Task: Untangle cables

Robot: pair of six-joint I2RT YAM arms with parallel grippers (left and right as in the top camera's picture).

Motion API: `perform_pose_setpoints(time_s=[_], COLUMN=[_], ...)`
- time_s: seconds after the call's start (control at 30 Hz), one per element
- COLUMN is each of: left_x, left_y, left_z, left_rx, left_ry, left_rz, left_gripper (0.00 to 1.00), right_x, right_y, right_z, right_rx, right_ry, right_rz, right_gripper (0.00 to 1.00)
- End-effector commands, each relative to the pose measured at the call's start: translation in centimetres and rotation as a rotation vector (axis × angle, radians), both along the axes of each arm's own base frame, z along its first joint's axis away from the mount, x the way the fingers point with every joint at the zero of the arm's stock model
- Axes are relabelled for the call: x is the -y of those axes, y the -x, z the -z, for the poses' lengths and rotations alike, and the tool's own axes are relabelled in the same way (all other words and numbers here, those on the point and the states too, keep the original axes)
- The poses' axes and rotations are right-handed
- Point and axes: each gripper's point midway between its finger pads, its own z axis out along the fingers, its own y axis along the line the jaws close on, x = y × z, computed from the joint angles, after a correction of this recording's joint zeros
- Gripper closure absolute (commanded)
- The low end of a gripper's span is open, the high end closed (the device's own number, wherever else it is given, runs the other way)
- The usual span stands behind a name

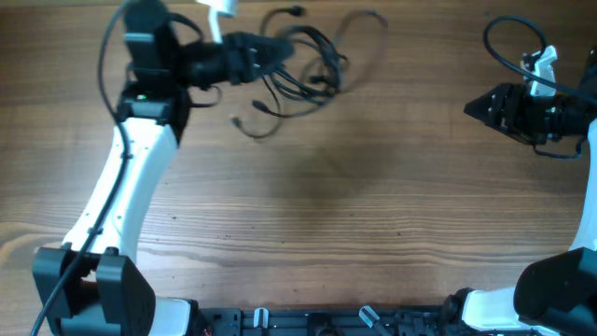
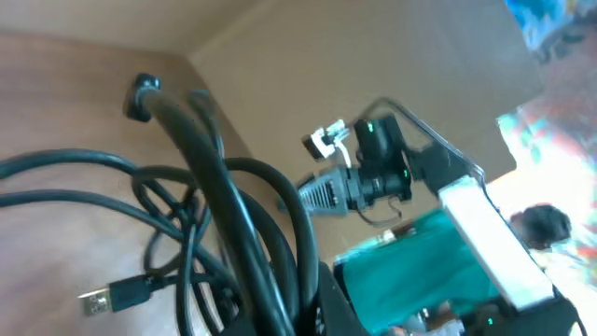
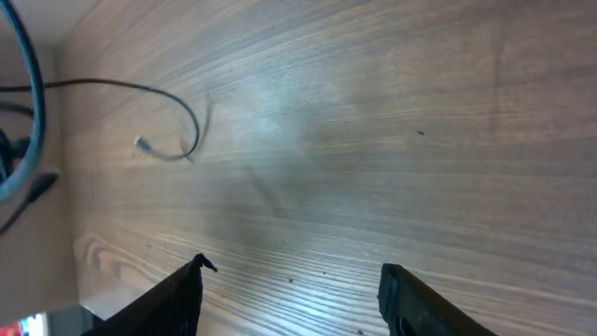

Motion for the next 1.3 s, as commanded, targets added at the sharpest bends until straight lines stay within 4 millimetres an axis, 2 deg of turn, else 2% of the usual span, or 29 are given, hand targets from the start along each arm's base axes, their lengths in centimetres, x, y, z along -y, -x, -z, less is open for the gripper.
perform_pose_setpoints(time_s=[0.0,0.07,0.1,0.13,0.2,0.23,0.27,0.33,0.37,0.47,0.57,0.63,0.67,0.73,0.8,0.9,0.97,1.13,1.27], left_x=[2.7,3.7,4.1,4.1,3.6,3.4,3.1,2.5,2.1,1.9,2.0,1.8,1.8,1.3,0.0,-2.7,-3.8,-4.4,-3.5], left_y=[1.8,2.5,2.6,2.2,1.9,2.0,2.2,2.7,2.8,2.7,2.2,2.1,2.2,3.1,3.9,5.6,6.6,8.8,9.6], left_z=[-0.9,0.3,1.5,4.6,8.3,10.3,12.2,14.9,15.7,15.6,12.2,10.6,10.2,11.4,13.1,15.4,16.2,19.4,23.5], left_rx=[0.076,0.085,0.071,0.006,-0.087,-0.135,-0.175,-0.221,-0.229,-0.174,-0.073,-0.037,-0.035,-0.082,-0.144,-0.236,-0.282,-0.361,-0.373], left_ry=[-0.028,-0.066,-0.106,-0.219,-0.367,-0.455,-0.537,-0.673,-0.719,-0.766,-0.741,-0.727,-0.724,-0.765,-0.848,-1.001,-1.059,-1.12,-1.121], left_rz=[0.045,0.064,0.051,-0.018,-0.115,-0.159,-0.195,-0.25,-0.272,-0.283,-0.295,-0.317,-0.319,-0.305,-0.314,-0.336,-0.337,-0.293,-0.309], left_gripper=[0.96,0.96,0.92,0.91,0.88,0.75,0.55,0.05,0.0,0.0,0.0,0.0,0.04,0.16,0.25,0.33,0.4,0.55,0.55], right_x=[-1.8,-2.1,-2.3,-2.3,-2.3,-2.3,-2.3,-2.3,-2.3,-2.3,-2.3,-2.3,-2.3,-2.3,-2.0,-1.6,-1.6,-1.6,-1.5], right_y=[0.2,0.2,0.1,0.1,0.1,0.1,0.1,0.1,0.2,0.2,0.1,0.1,0.1,0.1,0.2,0.3,0.3,0.3,0.2], right_z=[-1.3,-1.5,-1.6,-1.6,-1.6,-1.6,-1.6,-1.6,-1.6,-1.6,-1.6,-1.6,-1.6,-1.5,-1.2,-0.9,-0.9,-0.9,-0.9], right_rx=[0.082,0.092,0.092,0.088,0.088,0.088,0.088,0.087,0.087,0.085,0.085,0.086,0.085,0.084,0.067,0.044,0.036,0.034,0.023], right_ry=[-0.023,-0.019,-0.02,-0.023,-0.023,-0.023,-0.023,-0.023,-0.024,-0.025,-0.024,-0.024,-0.024,-0.019,-0.004,0.017,0.011,0.01,0.001], right_rz=[-0.089,-0.1,-0.1,-0.096,-0.096,-0.096,-0.096,-0.095,-0.095,-0.094,-0.093,-0.094,-0.093,-0.092,-0.076,-0.058,-0.045,-0.043,-0.025], right_gripper=[0.37,0.37,0.37,0.37,0.37,0.37,0.37,0.37,0.37,0.37,0.32,0.32,0.31,0.31,0.3,0.29,0.29,0.29,0.28])
